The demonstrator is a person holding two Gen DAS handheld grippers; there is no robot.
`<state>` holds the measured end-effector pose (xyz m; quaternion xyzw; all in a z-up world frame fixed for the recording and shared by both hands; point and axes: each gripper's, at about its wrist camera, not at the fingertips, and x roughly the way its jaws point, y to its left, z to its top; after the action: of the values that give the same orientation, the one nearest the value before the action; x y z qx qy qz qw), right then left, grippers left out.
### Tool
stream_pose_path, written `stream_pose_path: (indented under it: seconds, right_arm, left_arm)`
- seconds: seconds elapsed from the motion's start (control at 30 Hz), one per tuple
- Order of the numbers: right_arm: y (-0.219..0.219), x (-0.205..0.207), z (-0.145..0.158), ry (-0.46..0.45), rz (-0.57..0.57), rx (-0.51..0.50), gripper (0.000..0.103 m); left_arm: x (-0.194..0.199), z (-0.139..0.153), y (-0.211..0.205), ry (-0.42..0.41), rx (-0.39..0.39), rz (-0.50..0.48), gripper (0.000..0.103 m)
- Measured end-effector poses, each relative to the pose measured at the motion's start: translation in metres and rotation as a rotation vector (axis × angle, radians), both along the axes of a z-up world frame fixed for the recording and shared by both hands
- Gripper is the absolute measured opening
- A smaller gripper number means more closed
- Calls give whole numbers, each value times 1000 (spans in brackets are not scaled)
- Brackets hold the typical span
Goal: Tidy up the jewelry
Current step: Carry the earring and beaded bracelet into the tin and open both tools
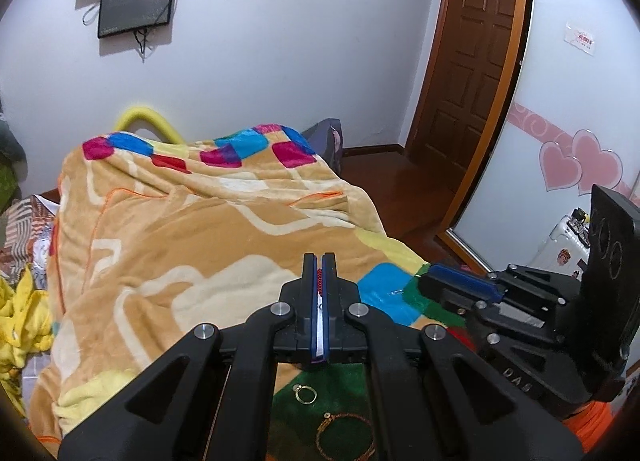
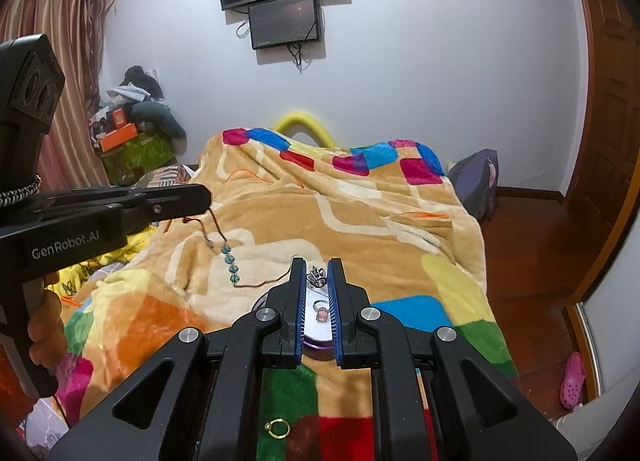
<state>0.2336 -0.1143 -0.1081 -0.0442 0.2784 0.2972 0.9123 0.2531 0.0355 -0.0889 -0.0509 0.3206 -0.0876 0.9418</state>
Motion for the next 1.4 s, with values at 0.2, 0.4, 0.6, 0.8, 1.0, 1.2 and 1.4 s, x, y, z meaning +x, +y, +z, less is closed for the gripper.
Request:
stream_pose_path:
  seconds: [0.2,0.4,0.6,0.8,1.0,1.2,1.4]
  right_arm:
    - [7,16,-15,35,17,-11,10]
    - [14,29,-29,71,37,-22,10]
    - [21,42,-43,138,85,-18,10]
    - [24,52,-62,207,110,-27,10]
    - [26,51,-73,240,113,-52,10]
    - [26,53,-74,242,95,-83,10]
    - [23,55,-76,277,74,-103,10]
  left_arm:
    - [21,-17,-3,41,-10,-14,0]
    - [36,-37,-11,91,-6,-44,0]
    - [41,-57,-14,143,8,-72,0]
    - [46,-71,-10,198,10,-79,0]
    - [45,-77,-9,221,31,-87,1]
    - [41,-81,-2,234,38,-60,9]
    - [37,-83,7,233,69,1,32]
